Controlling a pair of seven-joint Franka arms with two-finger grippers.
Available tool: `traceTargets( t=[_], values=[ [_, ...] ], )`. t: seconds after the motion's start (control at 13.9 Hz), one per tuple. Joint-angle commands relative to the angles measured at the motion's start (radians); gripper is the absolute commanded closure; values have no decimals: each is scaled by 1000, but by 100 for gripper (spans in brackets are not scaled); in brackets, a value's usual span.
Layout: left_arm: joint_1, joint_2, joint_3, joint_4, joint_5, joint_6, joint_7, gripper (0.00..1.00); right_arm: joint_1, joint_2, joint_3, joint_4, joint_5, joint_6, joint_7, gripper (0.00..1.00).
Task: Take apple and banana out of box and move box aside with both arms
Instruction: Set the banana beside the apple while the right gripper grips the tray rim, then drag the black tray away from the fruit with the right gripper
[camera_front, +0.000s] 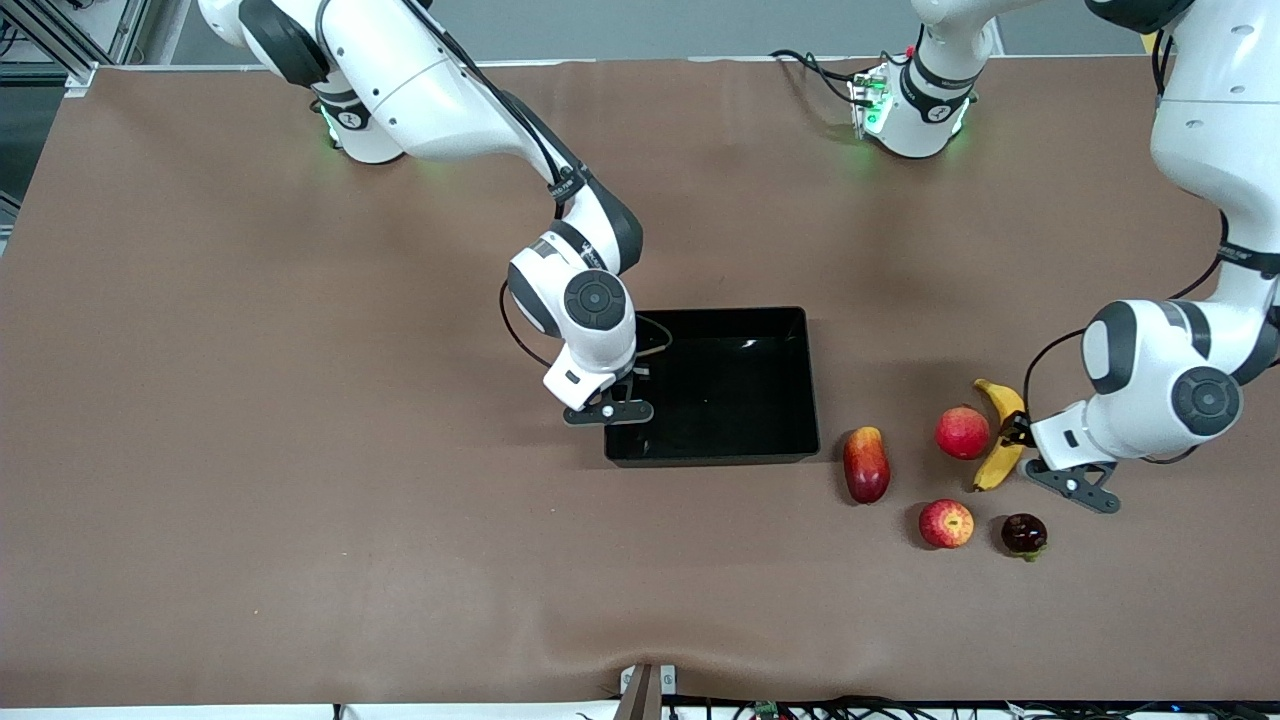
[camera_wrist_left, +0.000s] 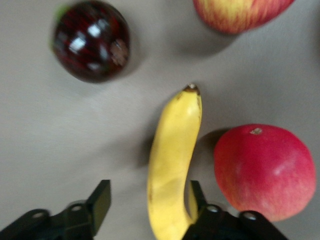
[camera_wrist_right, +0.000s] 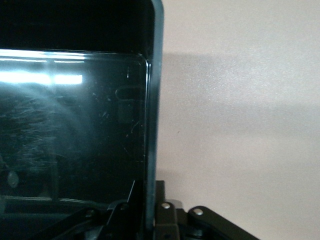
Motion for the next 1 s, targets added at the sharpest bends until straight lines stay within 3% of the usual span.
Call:
traceTargets(
  t=[0.0,0.07,0.29,0.57,0.79,0.93],
  values=[
    [4,-110,-12,26,-1,-112,0,0,5,-33,-7,9,-19,-50,30,100],
    [6,-148,-13,37,-4,-157,2,0,-6,-50,-5,8,-17,-73,30,100],
    [29,-320,-19,52,-171,-277,-7,0,-56,-125,-4,6,-11,-114,23,100],
    [24,-421,-22,153,-233,-502,-194,0,-154,-306,2,-121,3,-128,-46,100],
    [24,-510,-119,167,-222,-648,-505,0,-249,-404,2,-162,32,-226,-207,100],
    [26,-540,-144,169,-222,-726,-573,0,-318,-456,-1,-162,66,-322,-315,100]
  ],
)
